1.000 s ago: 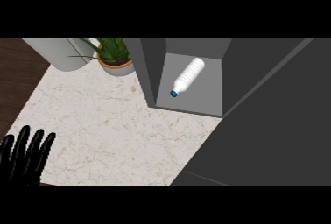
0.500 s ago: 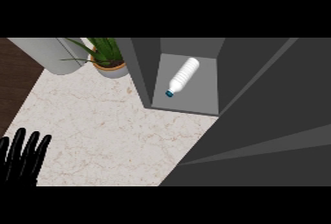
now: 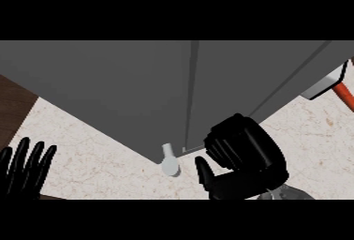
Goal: Pick up the bottled water, place it into the cabinet and close the cabinet
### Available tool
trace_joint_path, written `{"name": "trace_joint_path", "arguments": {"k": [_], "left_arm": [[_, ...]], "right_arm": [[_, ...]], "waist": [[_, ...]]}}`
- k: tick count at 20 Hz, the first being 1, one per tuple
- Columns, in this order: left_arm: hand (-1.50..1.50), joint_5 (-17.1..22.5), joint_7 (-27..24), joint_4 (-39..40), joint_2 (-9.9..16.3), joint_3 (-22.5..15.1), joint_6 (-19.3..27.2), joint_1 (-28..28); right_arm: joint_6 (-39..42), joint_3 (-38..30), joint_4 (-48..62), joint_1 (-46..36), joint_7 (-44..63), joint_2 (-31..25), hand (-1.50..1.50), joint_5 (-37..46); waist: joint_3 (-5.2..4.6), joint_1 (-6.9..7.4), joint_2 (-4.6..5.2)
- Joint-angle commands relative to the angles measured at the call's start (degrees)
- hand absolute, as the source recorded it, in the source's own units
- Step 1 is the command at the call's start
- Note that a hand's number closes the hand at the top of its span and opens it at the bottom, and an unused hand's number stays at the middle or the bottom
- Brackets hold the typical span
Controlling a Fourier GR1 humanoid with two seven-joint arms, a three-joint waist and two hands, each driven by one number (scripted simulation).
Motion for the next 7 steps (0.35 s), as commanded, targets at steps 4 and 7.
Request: {"name": "trace_joint_path", "arguments": {"k": [4,7], "left_arm": [[-1.50,0.7,-0.3,0.9,-0.7,0.1,-1.2,0.0],[-1.50,1.5,1.3,2.8,-0.6,1.2,-0.8,-2.0]], "right_arm": [[-12.2,-5.1,22.0,-23.3,-3.3,0.8,1.50,-4.3],[-14.5,-4.8,31.2,-32.4,-4.5,0.8,1.50,-6.8]], "waist": [[0.27,0.20,-0.37],[0.28,-1.28,-0.46]]}}
